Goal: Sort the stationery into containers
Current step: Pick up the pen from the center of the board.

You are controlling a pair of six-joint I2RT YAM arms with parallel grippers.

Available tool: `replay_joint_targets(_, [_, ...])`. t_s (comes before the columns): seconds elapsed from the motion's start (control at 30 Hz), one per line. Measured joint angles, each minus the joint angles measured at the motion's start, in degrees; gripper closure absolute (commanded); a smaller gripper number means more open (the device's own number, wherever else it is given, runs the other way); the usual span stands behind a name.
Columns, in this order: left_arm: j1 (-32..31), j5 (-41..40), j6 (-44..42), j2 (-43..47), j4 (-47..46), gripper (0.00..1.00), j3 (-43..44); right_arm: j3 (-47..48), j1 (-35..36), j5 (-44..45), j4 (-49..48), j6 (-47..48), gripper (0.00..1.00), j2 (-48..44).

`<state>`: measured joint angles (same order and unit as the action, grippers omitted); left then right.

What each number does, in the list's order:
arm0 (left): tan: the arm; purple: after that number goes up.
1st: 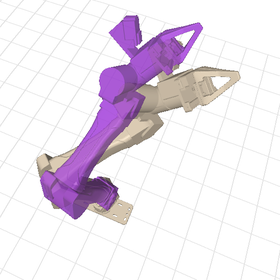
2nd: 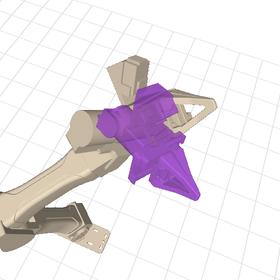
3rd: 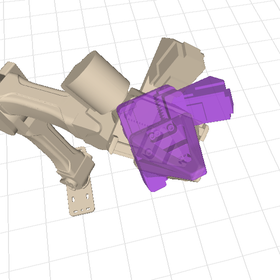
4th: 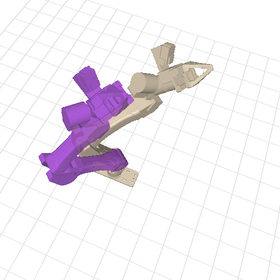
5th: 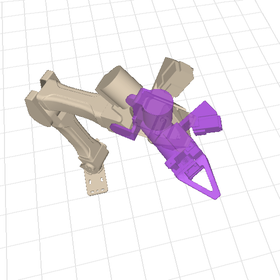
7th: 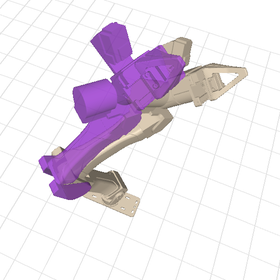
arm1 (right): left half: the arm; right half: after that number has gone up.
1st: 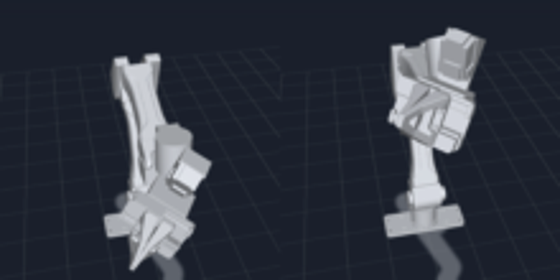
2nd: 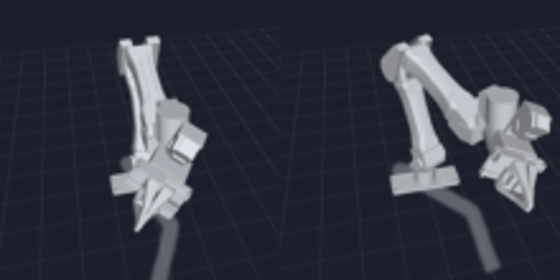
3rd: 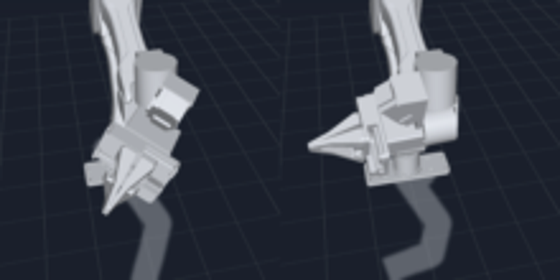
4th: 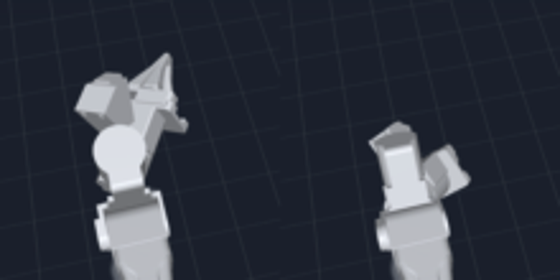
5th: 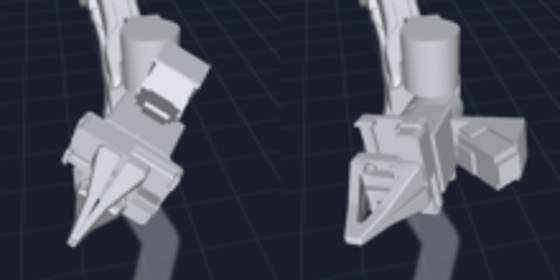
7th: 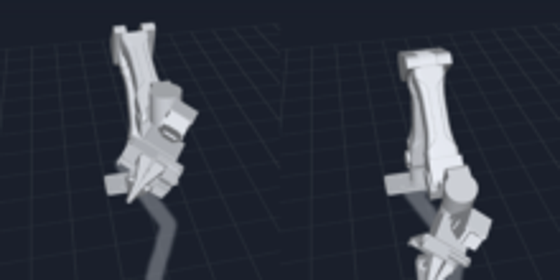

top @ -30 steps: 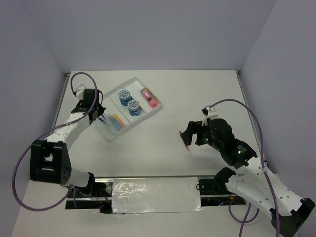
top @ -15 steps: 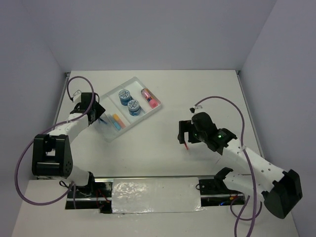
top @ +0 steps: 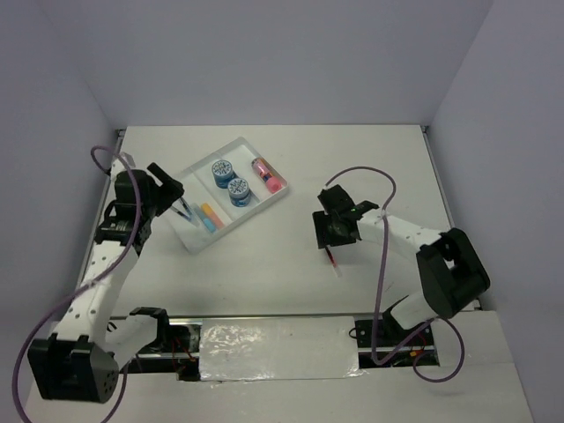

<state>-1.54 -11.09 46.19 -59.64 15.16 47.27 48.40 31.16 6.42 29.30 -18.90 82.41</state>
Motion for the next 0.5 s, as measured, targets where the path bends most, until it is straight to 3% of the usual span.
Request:
replay_joint_targets(0.13, [-0.2, 1.3, -2.6, 8.7, 4.7, 0.04, 2.8, 0.4, -0.1, -0.8, -0.3, 0.4, 0.53, 6.0])
replay_joint_targets(0.17, [-0.2, 1.8, -3.0, 10.5, 5.5, 0.03, 3.2, 0.4, -0.1, -1.2, -0.3, 0.3, 0.62, 7.3])
replay_joint_targets(0.3, [-0.2, 4.5, -6.1, 15.4, 9.1, 0.04, 5.6, 0.8, 0.2, -1.0, -0.6, 0.0, 0.76, 8.3])
replay_joint_targets(0.33, [-0.2, 5.2, -7.0, 15.6, 9.7, 0.01, 6.1, 0.8, 0.3, -0.8, -0.6, 0.0, 0.99, 8.3])
replay_joint_targets(0.5, [-0.2, 11.9, -11.5, 15.2, 11.7, 0.01, 6.0, 0.8, 2.3, -2.3, -2.2, -1.4, 1.0, 7.9])
